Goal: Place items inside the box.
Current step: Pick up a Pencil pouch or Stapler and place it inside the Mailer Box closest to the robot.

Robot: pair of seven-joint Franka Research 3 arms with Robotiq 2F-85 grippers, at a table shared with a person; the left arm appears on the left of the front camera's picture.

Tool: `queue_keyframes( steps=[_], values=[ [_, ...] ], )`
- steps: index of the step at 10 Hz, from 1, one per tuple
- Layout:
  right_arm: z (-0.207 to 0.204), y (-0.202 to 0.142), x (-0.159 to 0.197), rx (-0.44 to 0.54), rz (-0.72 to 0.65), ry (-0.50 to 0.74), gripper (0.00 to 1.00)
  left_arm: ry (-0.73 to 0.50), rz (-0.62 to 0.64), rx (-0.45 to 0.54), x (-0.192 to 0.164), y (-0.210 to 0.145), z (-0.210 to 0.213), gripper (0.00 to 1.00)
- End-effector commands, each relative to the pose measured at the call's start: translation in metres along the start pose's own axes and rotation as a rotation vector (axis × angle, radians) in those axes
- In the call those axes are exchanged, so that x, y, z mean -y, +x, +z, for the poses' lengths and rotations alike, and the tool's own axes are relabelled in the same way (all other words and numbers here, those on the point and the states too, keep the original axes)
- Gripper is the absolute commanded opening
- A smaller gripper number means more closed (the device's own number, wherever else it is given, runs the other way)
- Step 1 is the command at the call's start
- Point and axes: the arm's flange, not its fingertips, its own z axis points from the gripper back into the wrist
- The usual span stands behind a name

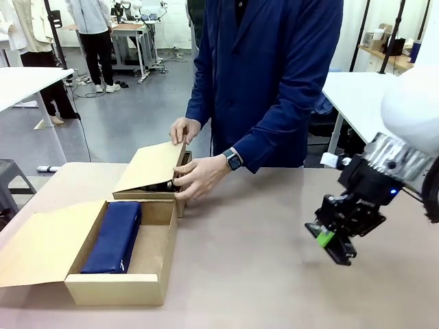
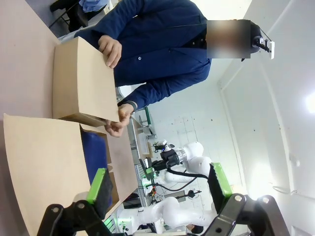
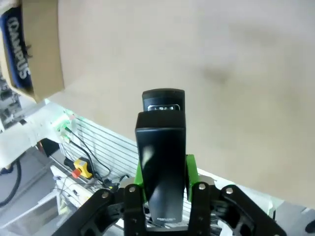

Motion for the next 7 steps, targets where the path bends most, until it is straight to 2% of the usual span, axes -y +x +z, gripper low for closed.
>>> queue_keyframes(
  steps=[1, 2, 3, 5, 7],
  values=[
    [0.014, -0.020, 0.043, 0.093, -0.131, 0.102, 0.37, -0.010, -0.022, -0.011, 0.001, -0.002, 0.000, 1.00],
    [0.015, -0.025, 0.059, 0.156, -0.192, 0.144, 0.37, -0.010, -0.022, -0.011, 0.001, -0.002, 0.000, 1.00],
    [0.013, -0.027, 0.062, 0.194, -0.190, 0.186, 0.37, -0.010, -0.022, -0.011, 0.001, -0.002, 0.000, 1.00],
    [0.008, -0.024, 0.046, 0.227, -0.175, 0.193, 0.37, -0.010, -0.022, -0.011, 0.001, -0.002, 0.000, 1.00],
    [0.003, -0.022, 0.009, 0.224, -0.076, 0.189, 0.37, -0.010, -0.022, -0.011, 0.001, -0.002, 0.000, 1.00]
  ],
)
